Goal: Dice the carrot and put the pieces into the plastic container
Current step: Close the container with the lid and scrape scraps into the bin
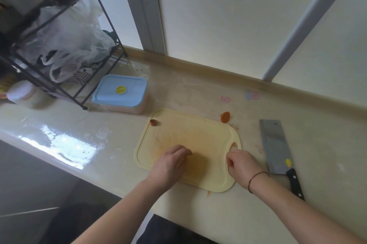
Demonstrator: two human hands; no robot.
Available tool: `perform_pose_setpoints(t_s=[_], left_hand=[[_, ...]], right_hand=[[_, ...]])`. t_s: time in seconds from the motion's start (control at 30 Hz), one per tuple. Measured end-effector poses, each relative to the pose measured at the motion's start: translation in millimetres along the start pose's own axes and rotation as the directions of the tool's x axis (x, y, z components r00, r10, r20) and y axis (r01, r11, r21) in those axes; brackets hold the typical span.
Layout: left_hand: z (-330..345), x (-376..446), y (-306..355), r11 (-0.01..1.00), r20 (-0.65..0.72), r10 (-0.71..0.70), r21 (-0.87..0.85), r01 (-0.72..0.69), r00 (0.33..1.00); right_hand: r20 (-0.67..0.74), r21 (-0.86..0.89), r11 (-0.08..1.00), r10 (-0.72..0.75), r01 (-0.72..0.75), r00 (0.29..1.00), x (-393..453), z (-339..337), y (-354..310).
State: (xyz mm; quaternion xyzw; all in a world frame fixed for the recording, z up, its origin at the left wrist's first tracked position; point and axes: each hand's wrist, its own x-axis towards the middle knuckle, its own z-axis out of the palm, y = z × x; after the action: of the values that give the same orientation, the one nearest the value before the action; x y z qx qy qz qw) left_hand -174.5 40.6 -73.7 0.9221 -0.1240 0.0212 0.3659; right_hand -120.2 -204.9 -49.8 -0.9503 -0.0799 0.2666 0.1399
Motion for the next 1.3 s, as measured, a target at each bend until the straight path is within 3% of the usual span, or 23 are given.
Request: perform_pose_setpoints(t_s=[0.13, 0.2, 0.27, 0.37, 0.43, 0.53, 0.57, 0.7, 0.87, 0.93, 1.0, 1.03, 1.1, 1.17, 1.2, 1.23, 1.3], left_hand=[[-15, -4, -15, 0.999, -0.098, -0.018, 0.027, 0.02, 0.995], [-27, -3, -25, 0.993, -0.201, -0.093, 0.045, 0.105, 0.975], [-39, 2, -36, 0.978, -0.293, -0.193, 0.02, 0.207, 0.937], [-56, 13, -47, 0.949, -0.34, -0.303, -0.025, 0.313, 0.89], [-62, 22, -55, 0.936, -0.321, -0.33, 0.011, 0.351, 0.888], [-63, 35, -62, 0.92, -0.254, -0.355, 0.076, 0.384, 0.9], [-62, 39, -64, 0.918, -0.24, -0.361, 0.081, 0.389, 0.901], [-60, 45, -67, 0.93, -0.222, -0.345, 0.051, 0.364, 0.912], [-59, 28, -65, 0.969, -0.159, -0.216, 0.087, 0.232, 0.963], [-57, 20, -68, 0.982, -0.151, -0.154, 0.086, 0.168, 0.977], [-56, 12, -69, 0.985, -0.166, -0.161, 0.036, 0.169, 0.973], [-58, 8, -68, 0.982, -0.186, -0.184, 0.001, 0.188, 0.965], [-59, 3, -67, 0.955, -0.228, -0.296, -0.055, 0.291, 0.928], [-61, 3, -66, 0.861, -0.212, -0.507, -0.164, 0.481, 0.836], [-63, 3, -64, 0.797, -0.184, -0.599, -0.235, 0.557, 0.779], [-65, 4, -62, 0.735, -0.153, -0.665, -0.303, 0.606, 0.731], [-71, 7, -56, 0.633, -0.092, -0.744, -0.413, 0.655, 0.661]], right_hand=[[-0.14, 0.223, 0.964, -0.113, 0.143, 0.984, 0, -7, -28], [-0.161, 0.117, 0.978, -0.156, 0.175, 0.975, 7, -4, -46], [-0.083, 0.015, 0.985, -0.171, 0.173, 0.982, 12, 0, -59], [-0.072, -0.151, 0.965, -0.226, 0.214, 0.971, 19, -3, -63], [-0.194, -0.138, 0.962, -0.259, 0.235, 0.946, 28, -13, -59], [-0.475, 0.068, 0.987, -0.098, 0.148, 0.874, 56, -38, -44], [-0.49, 0.076, 0.992, -0.05, 0.1, 0.87, 67, -45, -40], [-0.254, 0.057, 0.998, 0.05, -0.037, 0.966, 99, -49, -27], [-0.441, 0.118, 0.977, -0.11, 0.179, 0.891, 72, -35, -39], [-0.358, 0.095, 0.961, -0.209, 0.258, 0.91, 52, -20, -54], [-0.224, 0.059, 0.971, -0.215, 0.233, 0.951, 42, -5, -67], [-0.207, 0.055, 0.976, -0.197, 0.212, 0.958, 40, 0, -72], [-0.306, 0.138, 0.976, -0.117, 0.166, 0.945, 31, 1, -75], [-0.477, 0.366, 0.929, 0.143, 0.048, 0.867, 16, 1, -65], [-0.484, 0.505, 0.862, 0.329, -0.048, 0.811, 7, 3, -55], [-0.416, 0.613, 0.773, 0.492, -0.164, 0.765, -2, 6, -45], [-0.219, 0.725, 0.601, 0.664, -0.336, 0.714, -14, 13, -30]])
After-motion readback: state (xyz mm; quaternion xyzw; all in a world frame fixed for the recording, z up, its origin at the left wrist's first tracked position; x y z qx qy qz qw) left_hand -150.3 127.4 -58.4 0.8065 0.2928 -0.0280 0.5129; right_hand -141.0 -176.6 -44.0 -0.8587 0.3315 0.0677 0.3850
